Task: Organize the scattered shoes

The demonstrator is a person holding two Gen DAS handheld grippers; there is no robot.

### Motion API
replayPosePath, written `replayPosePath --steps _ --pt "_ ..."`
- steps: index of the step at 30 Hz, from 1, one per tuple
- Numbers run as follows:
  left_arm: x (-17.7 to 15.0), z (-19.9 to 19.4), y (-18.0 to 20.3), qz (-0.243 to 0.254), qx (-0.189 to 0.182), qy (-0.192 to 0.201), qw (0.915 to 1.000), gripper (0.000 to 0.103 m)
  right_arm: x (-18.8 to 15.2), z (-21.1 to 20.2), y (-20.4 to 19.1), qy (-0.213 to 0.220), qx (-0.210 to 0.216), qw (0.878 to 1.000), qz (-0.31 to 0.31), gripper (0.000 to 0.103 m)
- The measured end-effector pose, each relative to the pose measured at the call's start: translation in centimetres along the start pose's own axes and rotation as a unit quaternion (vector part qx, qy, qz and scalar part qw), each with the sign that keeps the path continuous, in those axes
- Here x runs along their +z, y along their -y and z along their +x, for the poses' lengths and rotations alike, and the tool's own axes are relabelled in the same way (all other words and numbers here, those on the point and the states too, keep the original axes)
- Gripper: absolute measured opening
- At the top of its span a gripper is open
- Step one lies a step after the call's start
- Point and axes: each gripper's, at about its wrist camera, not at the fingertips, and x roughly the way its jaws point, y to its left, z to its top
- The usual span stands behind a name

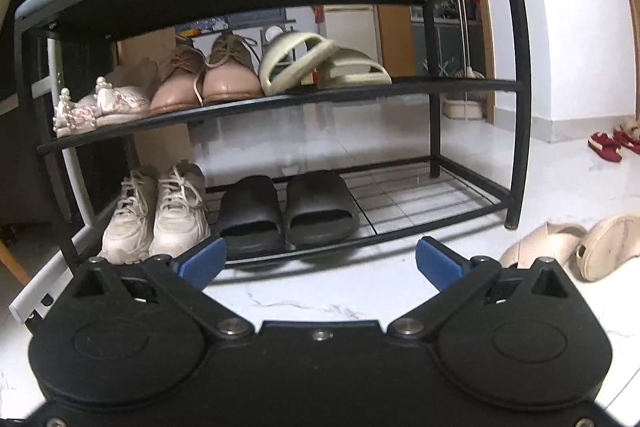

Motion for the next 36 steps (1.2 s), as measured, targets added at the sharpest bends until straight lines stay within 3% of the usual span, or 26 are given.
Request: replayPosePath --steps 12,36 --pt "-0.3 -0.2 0.5 0.016 0.02 0.016 0.9995 0.102 -0.2 -0.2 -0.5 -0.001 0.006 1.0 -0.006 0.103" --pt "-0.4 0.5 1.0 0.024 0.026 -0.015 0.9993 0.102 -1.5 1.3 -0.8 -0.044 0.005 0.999 -0.026 0.103"
